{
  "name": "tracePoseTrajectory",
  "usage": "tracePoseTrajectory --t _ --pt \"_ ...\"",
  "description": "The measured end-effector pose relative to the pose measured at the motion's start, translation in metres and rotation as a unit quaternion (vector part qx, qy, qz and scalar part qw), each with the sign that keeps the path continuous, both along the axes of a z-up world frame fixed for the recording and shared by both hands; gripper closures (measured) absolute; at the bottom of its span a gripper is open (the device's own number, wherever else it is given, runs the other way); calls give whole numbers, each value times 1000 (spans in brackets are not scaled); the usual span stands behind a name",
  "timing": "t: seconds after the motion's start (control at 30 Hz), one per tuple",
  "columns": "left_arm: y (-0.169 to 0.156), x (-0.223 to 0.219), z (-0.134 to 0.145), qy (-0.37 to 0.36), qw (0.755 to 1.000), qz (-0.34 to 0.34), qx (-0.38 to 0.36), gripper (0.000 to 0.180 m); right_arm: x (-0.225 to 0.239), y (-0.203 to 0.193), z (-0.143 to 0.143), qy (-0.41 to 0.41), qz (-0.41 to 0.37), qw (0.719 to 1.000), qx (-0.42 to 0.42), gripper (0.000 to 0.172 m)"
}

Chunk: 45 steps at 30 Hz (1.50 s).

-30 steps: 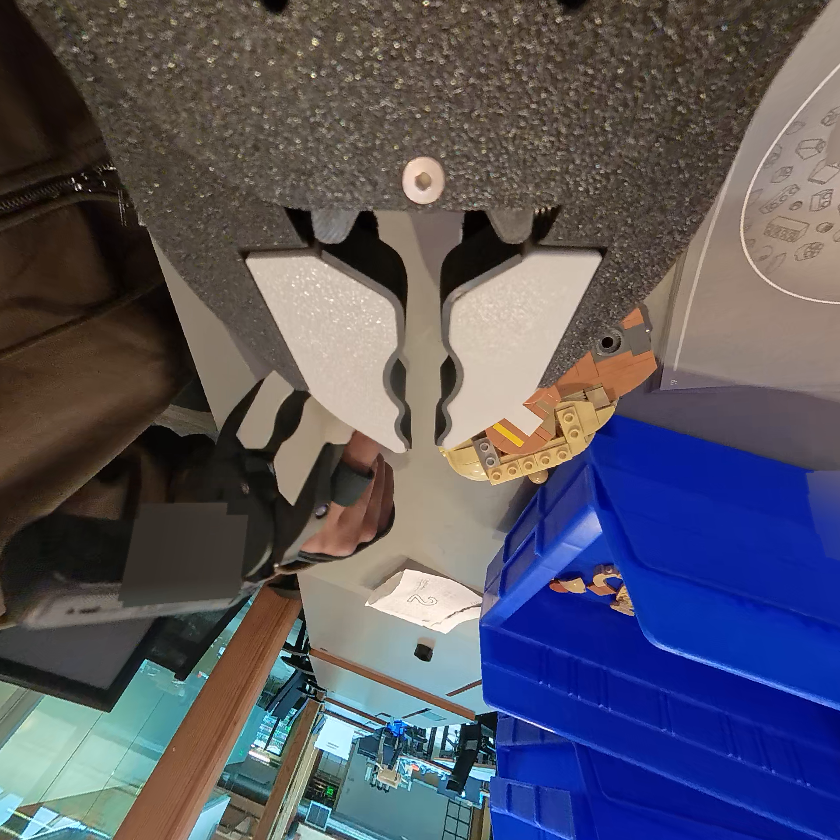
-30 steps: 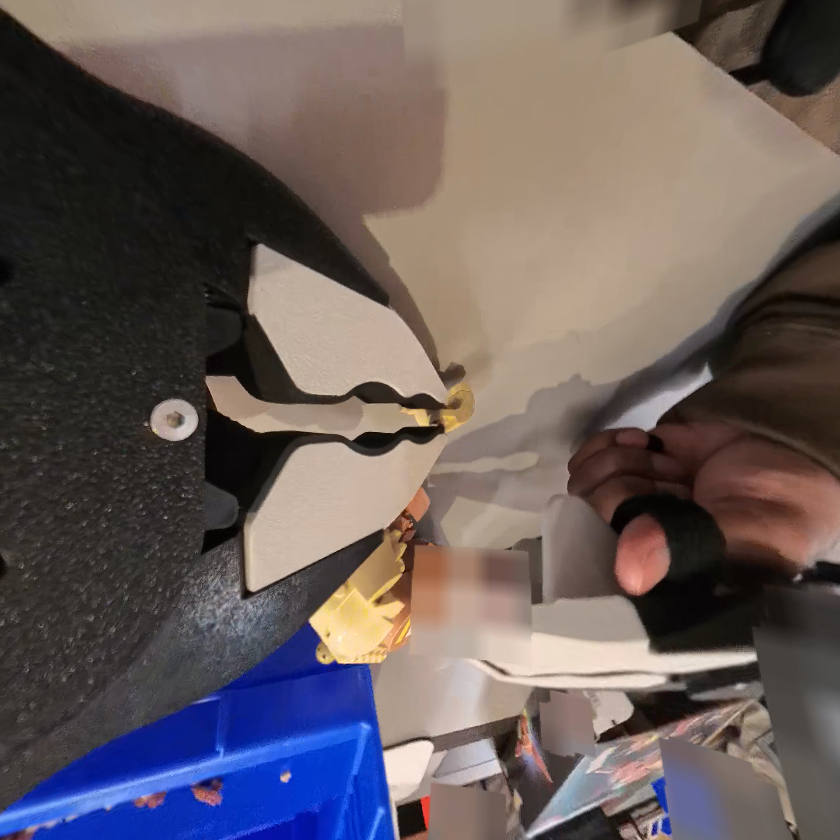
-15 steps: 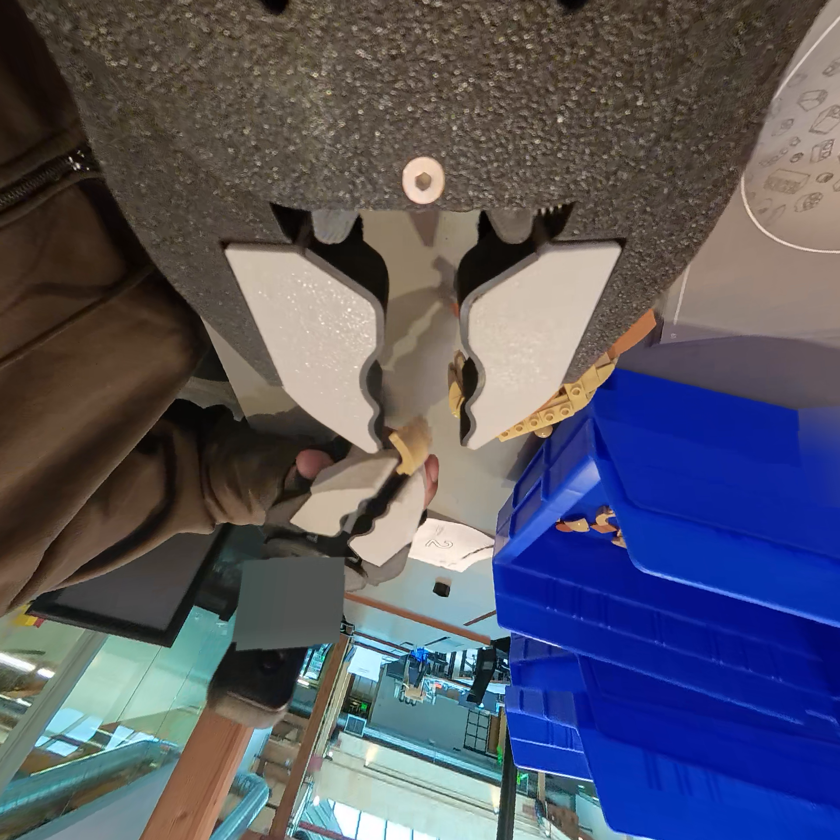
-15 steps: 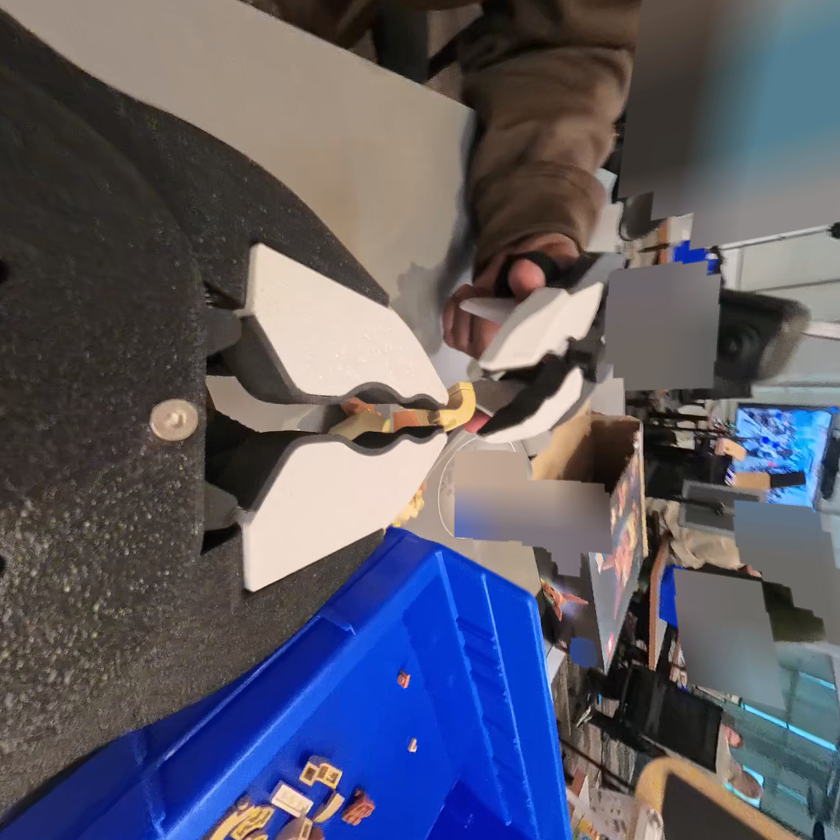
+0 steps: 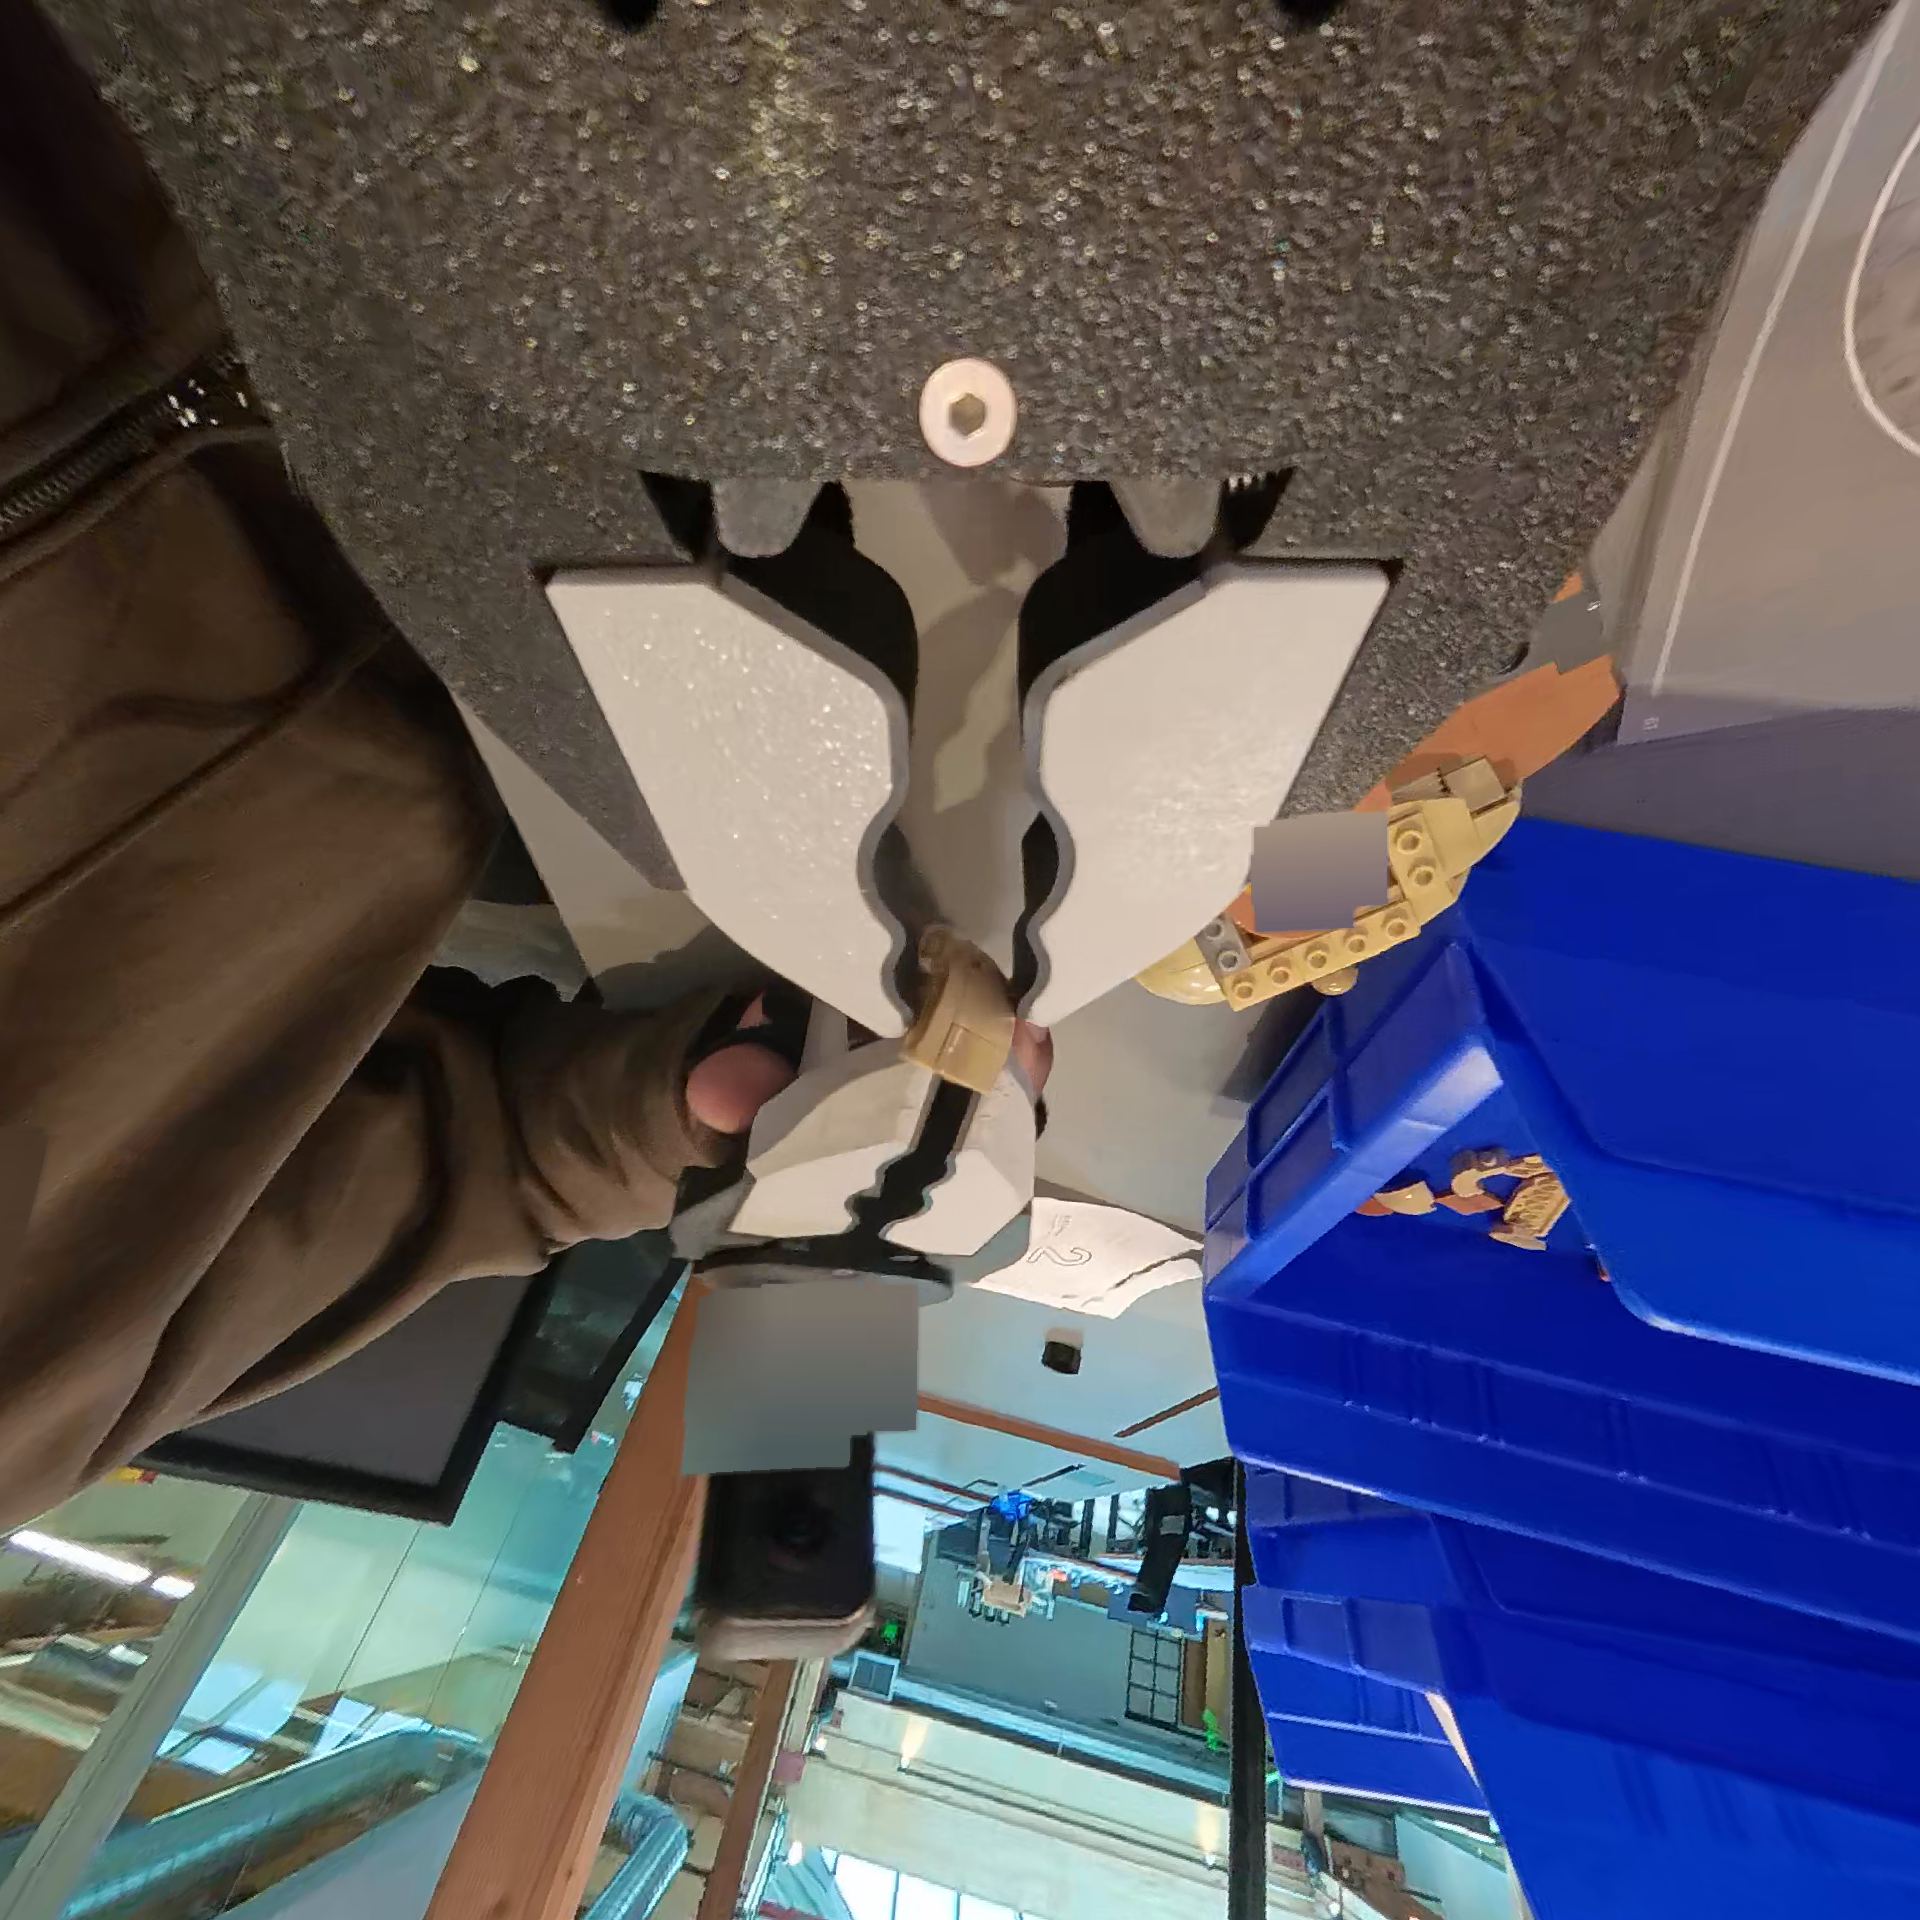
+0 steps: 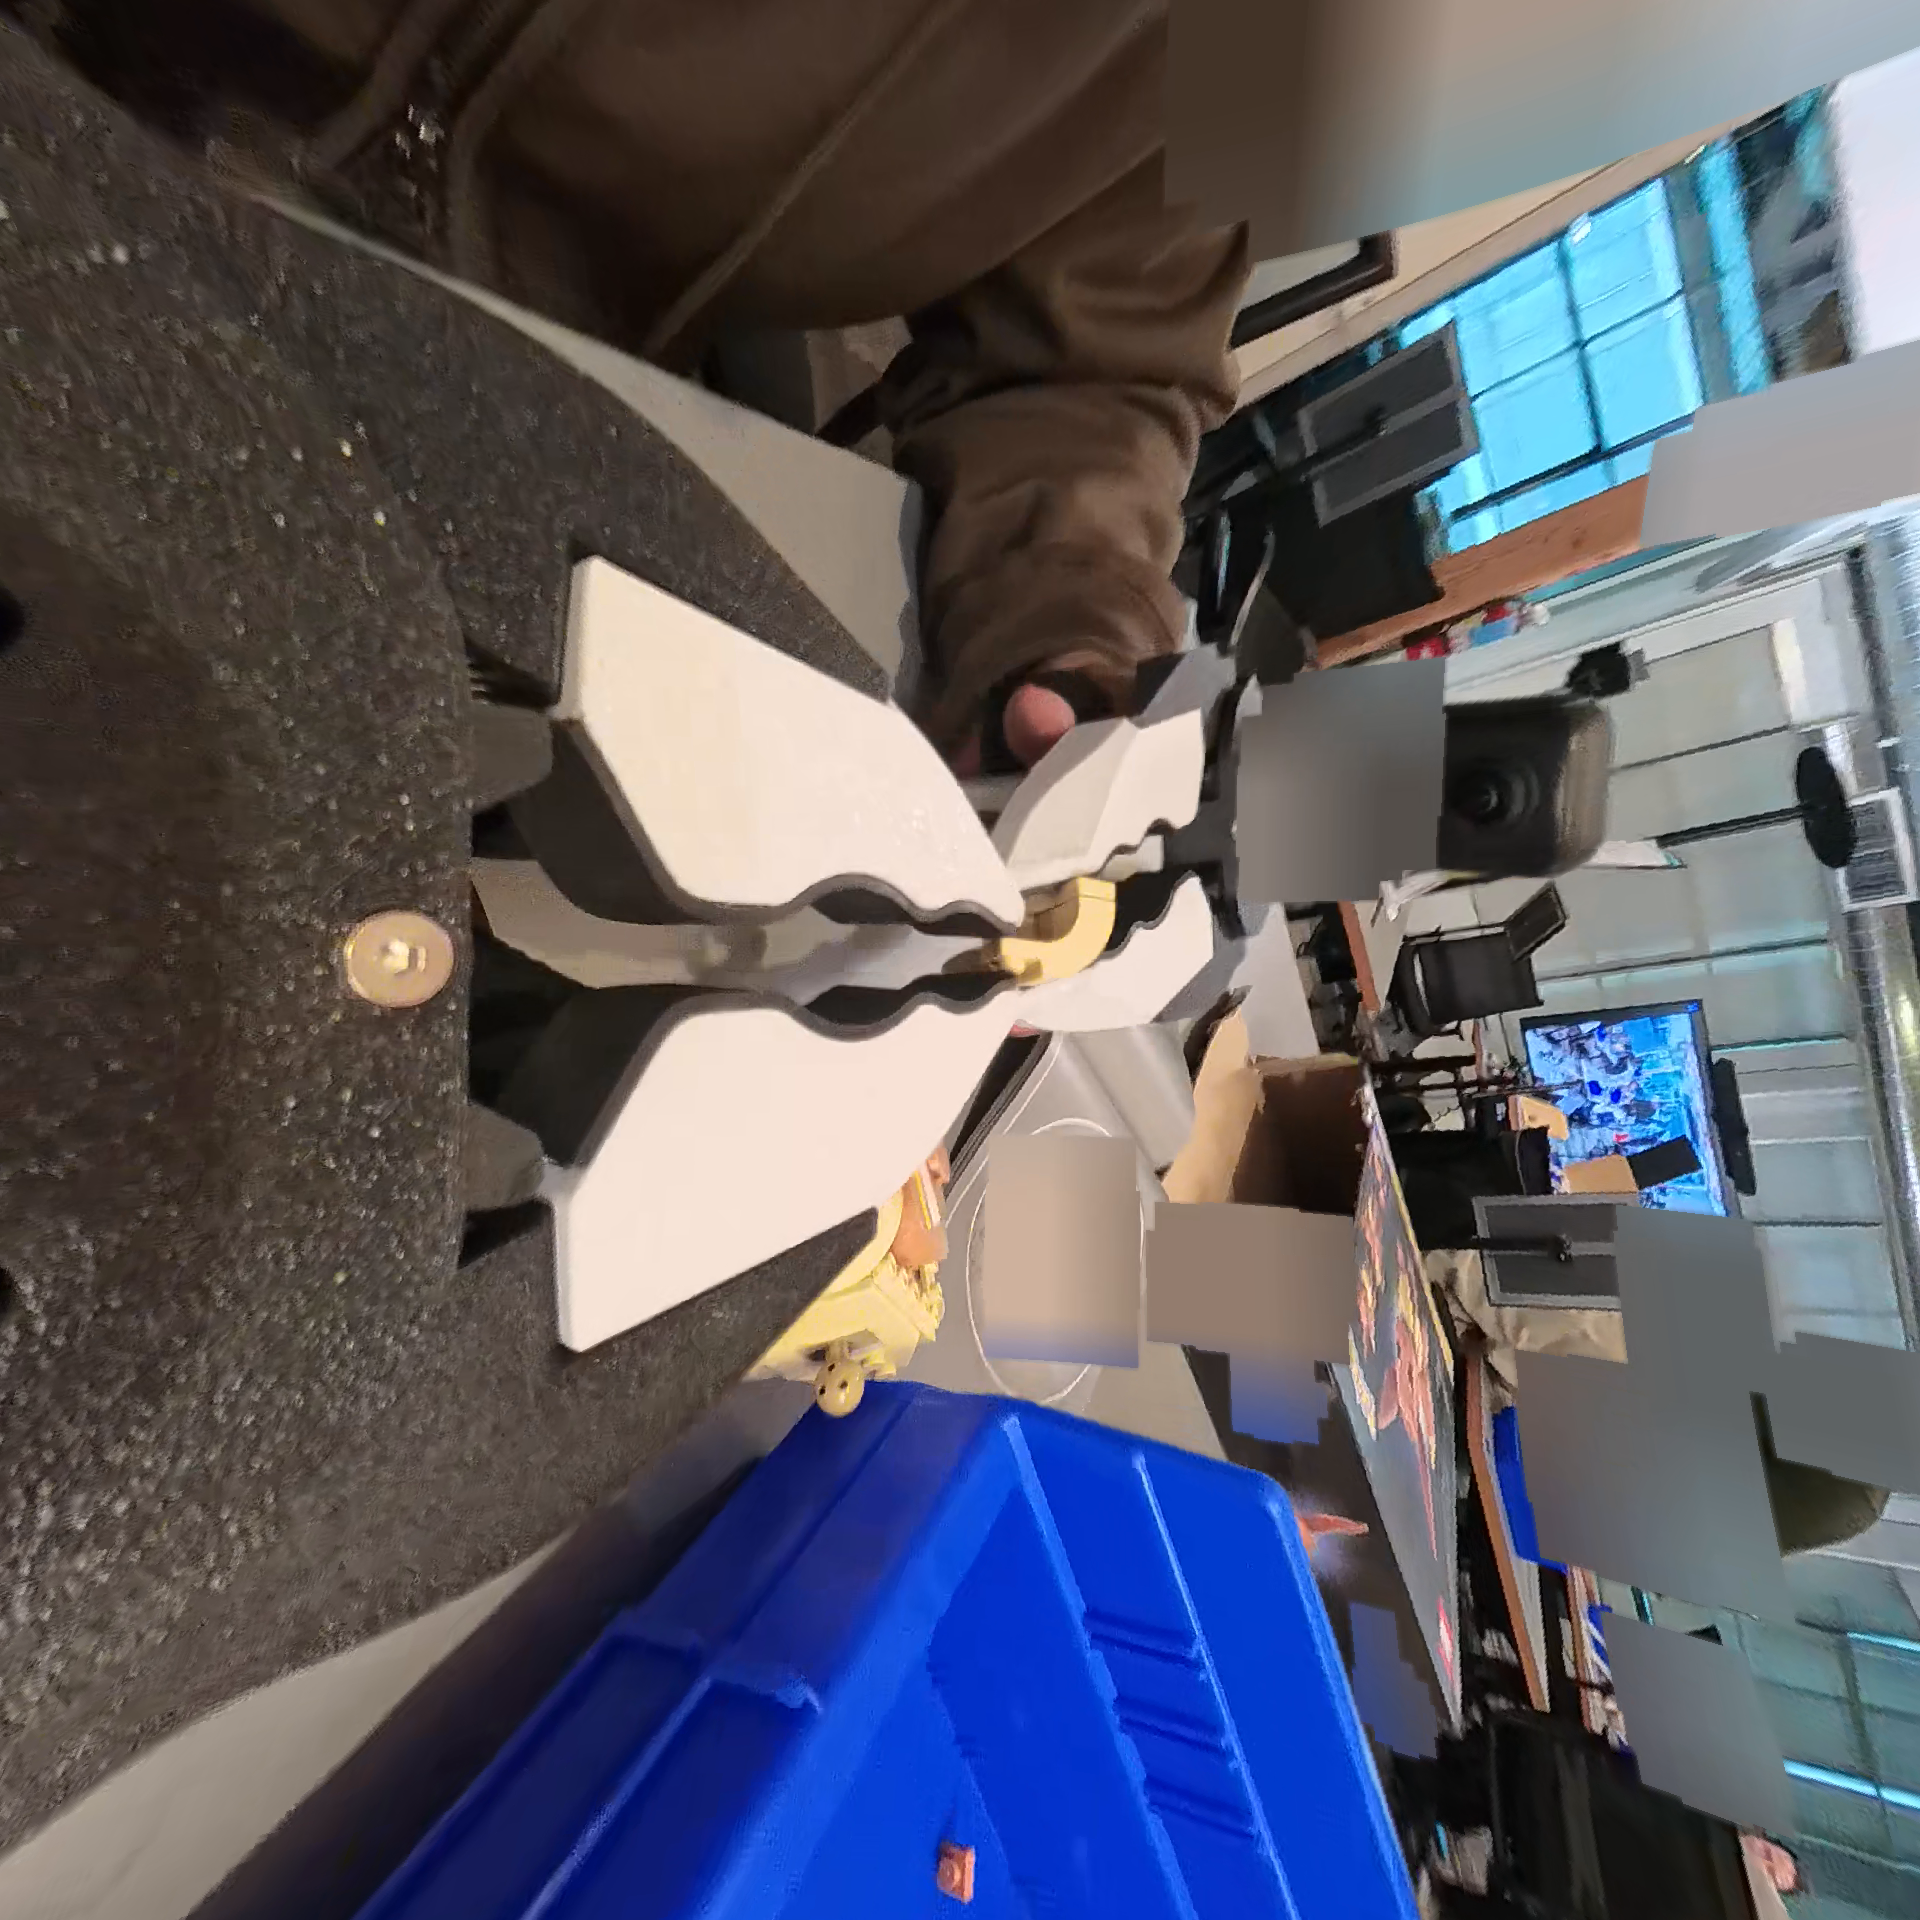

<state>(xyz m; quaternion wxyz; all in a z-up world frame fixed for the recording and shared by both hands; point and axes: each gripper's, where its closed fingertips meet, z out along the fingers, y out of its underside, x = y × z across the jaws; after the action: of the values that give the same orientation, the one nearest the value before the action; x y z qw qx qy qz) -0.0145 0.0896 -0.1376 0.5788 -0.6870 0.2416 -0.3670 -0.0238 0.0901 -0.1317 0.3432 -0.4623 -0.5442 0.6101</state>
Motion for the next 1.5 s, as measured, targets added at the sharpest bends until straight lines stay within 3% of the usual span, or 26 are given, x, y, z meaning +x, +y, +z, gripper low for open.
tracePoseTrajectory --t 0.23,0.4,0.5,0.67,0.8,0.87,0.97,1.07,1.17,1.27,1.37,1.5 --pt "2 -1 -11 102 994 30 20 165 -2 5 -9 -7 -55 985 162 158" --pt "-3 3 -19 179 983 21 44 165 2 -2 -16 -10 -36 965 258 164" --pt "-7 8 -20 183 982 1 45 165 7 -6 -18 0 -21 950 311 163" --pt "-23 22 -19 134 988 -76 12 166 12 12 -12 2 -39 941 337 166" --pt "-21 22 -20 124 990 -70 7 165 14 30 -3 4 -64 949 309 166" --pt "-19 20 -19 119 991 -65 6 165 8 49 2 -1 -118 939 322 166" --pt "-16 19 -16 107 993 -56 8 165 -1 111 10 -50 -269 913 302 160" --pt "-14 16 -12 77 996 -52 -1 165 -2 137 6 -81 -301 913 262 146" --pt "-12 12 -8 35 998 -54 -20 165 -1 118 5 -62 -255 925 275 145" --pt "-8 6 -5 -7 998 -49 -41 165 -4 63 3 -26 -136 941 310 146" --pt "-3 2 -9 14 999 -26 -35 165 -1 20 -7 -20 -43 947 317 148" --pt "-2 3 -13 77 997 -5 2 165 1 2 -16 -31 -9 948 316 154"
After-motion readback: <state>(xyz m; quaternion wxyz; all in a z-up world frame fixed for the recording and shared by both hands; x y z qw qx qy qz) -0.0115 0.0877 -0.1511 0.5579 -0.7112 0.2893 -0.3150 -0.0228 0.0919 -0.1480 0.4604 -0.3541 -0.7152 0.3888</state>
